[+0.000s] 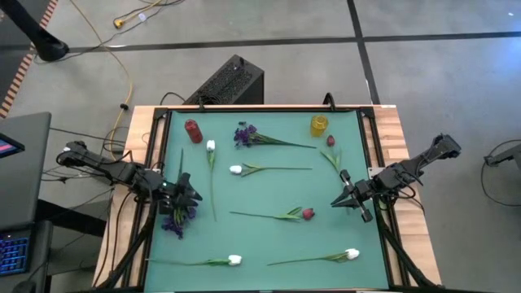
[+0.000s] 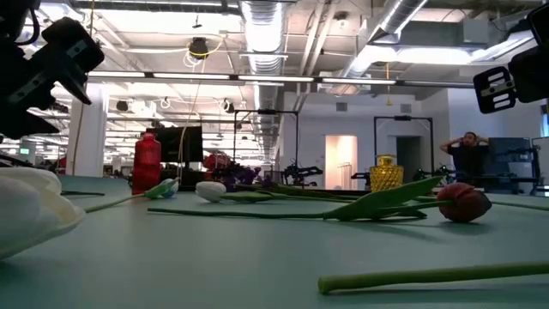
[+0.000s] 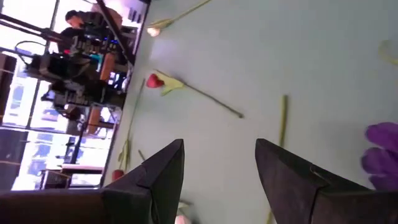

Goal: Sort flowers into vase by color
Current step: Put the right red tulip into the red vase

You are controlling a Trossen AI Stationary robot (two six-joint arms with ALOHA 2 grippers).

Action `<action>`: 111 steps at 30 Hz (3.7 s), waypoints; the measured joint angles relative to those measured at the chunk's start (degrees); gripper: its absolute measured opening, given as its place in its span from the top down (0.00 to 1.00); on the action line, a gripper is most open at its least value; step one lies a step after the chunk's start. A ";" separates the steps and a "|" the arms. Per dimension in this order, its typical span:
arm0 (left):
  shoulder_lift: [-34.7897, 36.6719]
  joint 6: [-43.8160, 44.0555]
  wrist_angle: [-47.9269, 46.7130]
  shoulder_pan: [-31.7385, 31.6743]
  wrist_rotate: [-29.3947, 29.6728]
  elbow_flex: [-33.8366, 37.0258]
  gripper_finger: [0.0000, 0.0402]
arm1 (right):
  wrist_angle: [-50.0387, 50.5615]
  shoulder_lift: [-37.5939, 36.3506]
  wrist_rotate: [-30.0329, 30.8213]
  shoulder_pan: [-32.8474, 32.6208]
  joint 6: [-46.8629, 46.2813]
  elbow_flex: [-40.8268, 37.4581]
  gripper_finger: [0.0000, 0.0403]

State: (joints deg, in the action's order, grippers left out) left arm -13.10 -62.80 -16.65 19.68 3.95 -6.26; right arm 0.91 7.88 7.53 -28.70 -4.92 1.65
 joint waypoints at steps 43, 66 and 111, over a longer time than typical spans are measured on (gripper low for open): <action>-0.77 24.63 22.59 -2.06 37.65 1.03 0.53 | -15.12 3.09 15.28 15.46 15.30 -0.11 0.86; -26.47 38.10 48.52 -10.30 6.85 1.07 0.53 | -17.48 28.97 12.07 20.23 10.99 12.89 0.86; -27.04 67.01 57.03 -10.14 7.32 1.01 0.53 | 61.02 67.00 7.14 41.28 -43.72 42.12 0.40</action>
State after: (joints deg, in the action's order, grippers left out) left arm -40.14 4.21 40.38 9.54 11.27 -5.26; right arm 61.93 74.88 14.67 12.58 -48.64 43.77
